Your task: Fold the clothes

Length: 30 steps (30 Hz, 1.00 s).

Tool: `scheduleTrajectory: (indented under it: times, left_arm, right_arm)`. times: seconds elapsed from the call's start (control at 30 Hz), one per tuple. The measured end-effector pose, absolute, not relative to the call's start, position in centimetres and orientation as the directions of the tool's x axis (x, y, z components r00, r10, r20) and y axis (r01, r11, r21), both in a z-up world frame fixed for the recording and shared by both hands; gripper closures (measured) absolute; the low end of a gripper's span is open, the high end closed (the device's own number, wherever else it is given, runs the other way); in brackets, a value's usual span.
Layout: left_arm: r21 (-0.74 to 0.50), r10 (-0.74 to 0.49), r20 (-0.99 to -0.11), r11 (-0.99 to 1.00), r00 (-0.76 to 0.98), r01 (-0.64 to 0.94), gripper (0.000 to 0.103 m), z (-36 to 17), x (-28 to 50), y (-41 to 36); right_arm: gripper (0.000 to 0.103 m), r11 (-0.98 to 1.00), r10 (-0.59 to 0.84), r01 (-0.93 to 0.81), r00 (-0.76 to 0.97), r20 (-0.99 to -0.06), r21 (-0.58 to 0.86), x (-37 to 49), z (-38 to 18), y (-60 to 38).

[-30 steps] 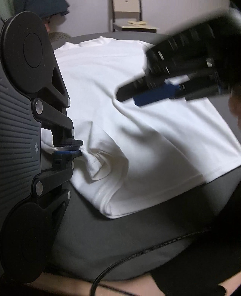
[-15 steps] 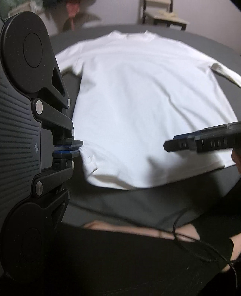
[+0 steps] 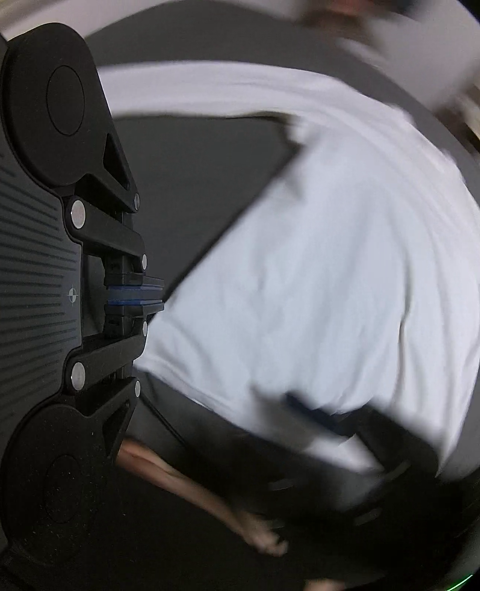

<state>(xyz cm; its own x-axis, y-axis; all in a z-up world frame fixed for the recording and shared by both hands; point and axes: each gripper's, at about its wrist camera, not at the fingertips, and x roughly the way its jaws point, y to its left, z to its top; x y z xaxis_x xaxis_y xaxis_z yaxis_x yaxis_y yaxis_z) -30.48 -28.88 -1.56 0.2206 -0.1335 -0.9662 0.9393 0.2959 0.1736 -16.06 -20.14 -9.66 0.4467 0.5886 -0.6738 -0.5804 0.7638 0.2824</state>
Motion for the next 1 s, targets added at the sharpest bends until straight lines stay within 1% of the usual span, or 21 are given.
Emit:
scheduleTrajectory:
  times: [0.03, 0.1, 0.13, 0.23, 0.27, 0.3, 0.33, 0.37, 0.4, 0.47, 0.57, 0.67, 0.73, 0.77, 0.8, 0.87, 1.0]
  left_arm:
    - [0.144, -0.152, -0.965, 0.372, 0.213, 0.917, 0.100, -1.3, -30.1, -28.2]
    - [0.103, -0.197, -0.952, 0.515, 0.235, 0.851, 0.089, -0.8, -28.7, -26.9]
    - [0.077, -0.220, -0.944, 0.580, 0.246, 0.811, 0.089, -0.4, -28.1, -26.4]
    - [-0.085, -0.301, -0.933, 0.720, 0.199, 0.688, 0.084, 0.0, -26.8, -24.8]
    - [-0.125, -0.319, -0.928, 0.756, 0.194, 0.643, 0.076, -0.4, -26.6, -24.4]
    - [-0.164, -0.336, -0.922, 0.787, 0.190, 0.594, 0.056, -0.8, -26.4, -24.0]
    - [-0.190, -0.351, -0.915, 0.812, 0.201, 0.552, 0.043, -1.4, -26.5, -23.8]
    - [-0.214, -0.369, -0.903, 0.832, 0.221, 0.512, 0.024, -1.8, -26.9, -23.3]
    - [-0.240, -0.389, -0.891, 0.839, 0.232, 0.488, 0.022, -2.4, -27.3, -23.1]
    - [-0.286, -0.422, -0.872, 0.851, 0.248, 0.440, 0.022, -3.6, -28.1, -22.8]
    - [-0.260, -0.393, -0.876, 0.872, 0.278, 0.415, 0.022, -5.5, -29.4, -23.0]
    - [-0.285, -0.420, -0.867, 0.859, 0.268, 0.425, 0.023, -7.3, -31.1, -23.3]
    - [-0.259, -0.409, -0.860, 0.865, 0.305, 0.430, 0.040, -8.0, -32.3, -23.5]
    - [-0.247, -0.393, -0.860, 0.879, 0.325, 0.409, 0.057, -8.4, -32.5, -23.4]
    - [-0.257, -0.390, -0.857, 0.890, 0.337, 0.376, 0.066, -8.9, -32.6, -23.0]
    - [-0.281, -0.385, -0.851, 0.909, 0.358, 0.309, 0.066, -9.7, -32.6, -22.1]
    - [-0.306, -0.396, -0.843, 0.909, 0.363, 0.283, 0.066, -10.8, -33.3, -21.2]
  right_arm:
    - [0.060, 0.764, 0.589, -0.580, 0.447, -0.674, 0.283, -16.0, -9.6, -19.8]
    - [0.060, 0.772, 0.592, -0.554, 0.450, -0.669, 0.311, -15.8, -9.5, -20.1]
    - [0.060, 0.778, 0.593, -0.535, 0.454, -0.665, 0.329, -15.7, -9.4, -20.8]
    - [0.060, 0.801, 0.584, -0.468, 0.471, -0.662, 0.373, -15.7, -9.4, -22.8]
    - [0.060, 0.814, 0.570, -0.439, 0.478, -0.668, 0.381, -15.8, -9.4, -23.6]
    - [0.060, 0.828, 0.553, -0.408, 0.486, -0.677, 0.384, -15.9, -9.3, -24.3]
    - [0.060, 0.841, 0.536, -0.379, 0.494, -0.685, 0.385, -15.9, -9.1, -24.8]
    - [0.060, 0.851, 0.523, -0.351, 0.504, -0.688, 0.389, -16.0, -8.8, -25.5]
    - [0.060, 0.855, 0.518, -0.328, 0.517, -0.682, 0.400, -16.2, -8.5, -26.1]
    - [0.060, 0.861, 0.507, -0.282, 0.550, -0.664, 0.424, -16.5, -7.7, -27.6]
    - [0.057, 0.856, 0.495, -0.212, 0.602, -0.626, 0.472, -17.1, -6.5, -29.6]
    - [0.056, 0.844, 0.485, -0.162, 0.636, -0.600, 0.512, -17.4, -6.0, -31.5]
    - [0.056, 0.836, 0.481, -0.138, 0.650, -0.588, 0.532, -17.4, -6.0, -32.1]
    - [0.056, 0.828, 0.485, -0.129, 0.654, -0.581, 0.546, -17.1, -6.0, -32.3]
    - [0.056, 0.820, 0.489, -0.122, 0.656, -0.574, 0.559, -16.8, -6.1, -32.4]
    - [0.056, 0.811, 0.496, -0.115, 0.655, -0.571, 0.573, -16.4, -6.4, -32.4]
    - [0.056, 0.819, 0.493, -0.114, 0.642, -0.588, 0.562, -16.3, -6.9, -32.2]
